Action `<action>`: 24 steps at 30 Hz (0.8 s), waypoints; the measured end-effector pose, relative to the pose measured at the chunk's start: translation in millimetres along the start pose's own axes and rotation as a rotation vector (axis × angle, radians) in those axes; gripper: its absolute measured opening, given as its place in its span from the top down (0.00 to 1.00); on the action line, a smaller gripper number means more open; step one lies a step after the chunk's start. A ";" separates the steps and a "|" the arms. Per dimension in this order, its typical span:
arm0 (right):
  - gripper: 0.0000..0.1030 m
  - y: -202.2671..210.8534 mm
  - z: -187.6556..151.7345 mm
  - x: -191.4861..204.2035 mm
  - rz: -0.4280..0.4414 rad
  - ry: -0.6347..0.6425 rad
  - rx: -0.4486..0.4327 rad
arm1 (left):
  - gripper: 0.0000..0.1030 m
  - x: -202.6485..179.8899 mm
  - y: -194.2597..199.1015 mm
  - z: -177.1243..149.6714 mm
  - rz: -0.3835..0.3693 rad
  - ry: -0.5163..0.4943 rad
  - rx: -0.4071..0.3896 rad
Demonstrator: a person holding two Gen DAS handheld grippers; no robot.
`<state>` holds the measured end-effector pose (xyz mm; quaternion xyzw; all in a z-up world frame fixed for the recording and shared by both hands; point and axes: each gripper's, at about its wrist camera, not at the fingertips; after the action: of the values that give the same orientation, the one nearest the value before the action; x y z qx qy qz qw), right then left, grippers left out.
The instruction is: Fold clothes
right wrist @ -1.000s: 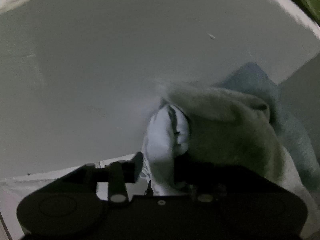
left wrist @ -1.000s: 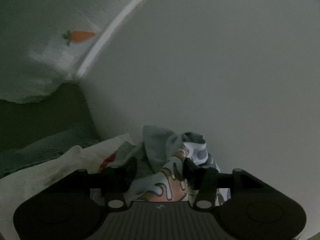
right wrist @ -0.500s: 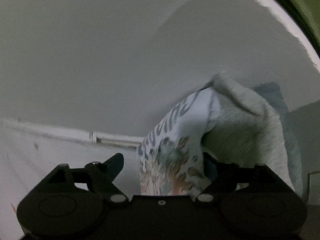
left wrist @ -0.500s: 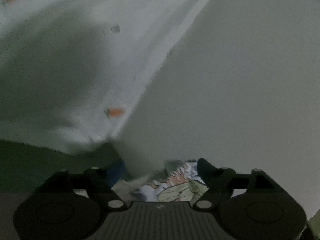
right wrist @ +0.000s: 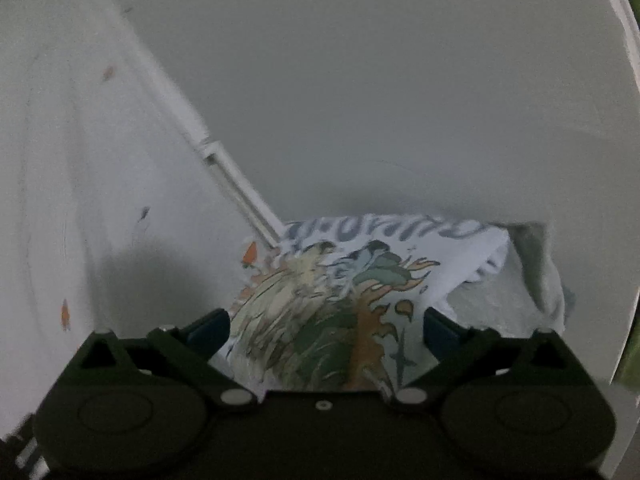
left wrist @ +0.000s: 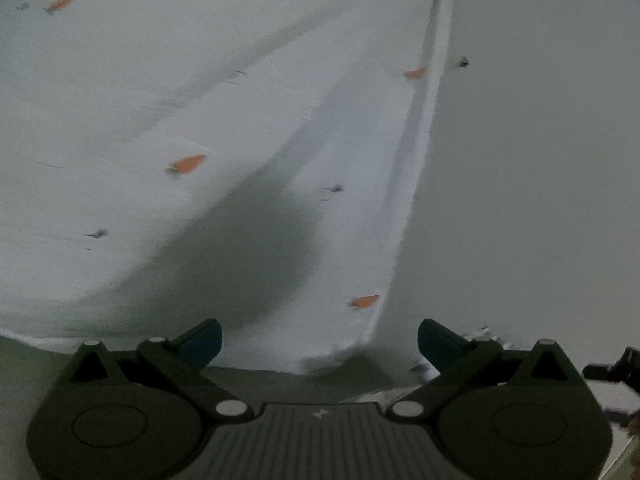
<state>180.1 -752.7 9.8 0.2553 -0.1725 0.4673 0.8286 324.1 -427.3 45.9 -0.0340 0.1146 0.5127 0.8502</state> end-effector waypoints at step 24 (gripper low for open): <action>0.00 118.5 -81.1 127.0 0.053 0.415 -0.199 | 0.00 119.2 226.0 20.7 0.185 -0.063 -0.185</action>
<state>145.6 -566.9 41.8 0.0661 -0.0502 0.5123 0.8548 182.0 -214.0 52.1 -0.0853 0.0429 0.5981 0.7957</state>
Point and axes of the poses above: each gripper's, at about its wrist camera, not at the fingertips, and y roughly against the way its jaws point, x to its left, z to its top, and after that the axes turned 8 degrees about -x, right-handed
